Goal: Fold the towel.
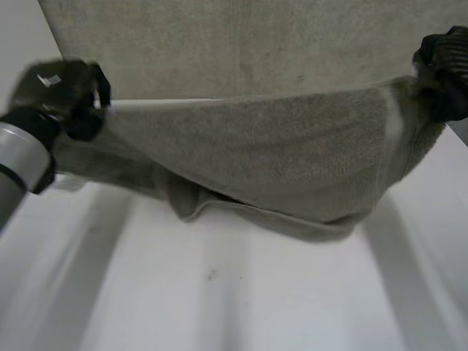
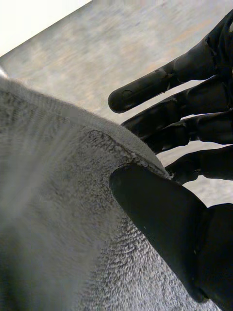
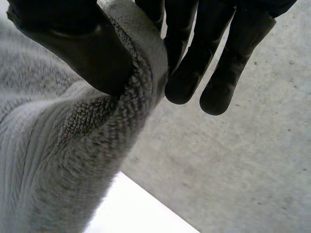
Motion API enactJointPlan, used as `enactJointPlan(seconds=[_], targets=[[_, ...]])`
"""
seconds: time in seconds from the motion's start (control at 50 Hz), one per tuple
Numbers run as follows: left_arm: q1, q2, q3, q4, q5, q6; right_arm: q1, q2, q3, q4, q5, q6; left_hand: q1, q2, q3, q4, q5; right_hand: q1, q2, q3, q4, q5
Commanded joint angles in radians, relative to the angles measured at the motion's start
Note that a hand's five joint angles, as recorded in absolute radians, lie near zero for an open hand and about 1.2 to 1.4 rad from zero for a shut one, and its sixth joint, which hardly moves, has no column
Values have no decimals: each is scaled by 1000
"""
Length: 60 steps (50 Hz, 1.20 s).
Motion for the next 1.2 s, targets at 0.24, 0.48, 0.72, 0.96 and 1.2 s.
enactJointPlan(seconds=[0.24, 0.48, 0.72, 0.96, 1.2], targets=[[-31, 31, 417, -554, 5, 30, -12, -20, -344, 455, -2, -168, 204, 179, 181, 179, 189, 55, 63, 65, 55, 52], [-39, -281, 446, -571, -1, 112, -1, 219, -326, 465, 5, -250, 204, 179, 181, 179, 189, 55, 63, 65, 55, 52], [-48, -553, 777, -99, -4, 75, 72, 570, -608, -117, 28, -166, 204, 179, 181, 179, 189, 55, 63, 65, 55, 52], [-37, -410, 812, 302, 2, -192, 68, 425, -596, -559, 52, 108, 204, 179, 181, 179, 189, 55, 63, 65, 55, 52], [-11, -349, 337, 109, 90, -196, 26, 403, -259, -365, -178, 96, 204, 179, 181, 179, 189, 55, 63, 65, 55, 52]])
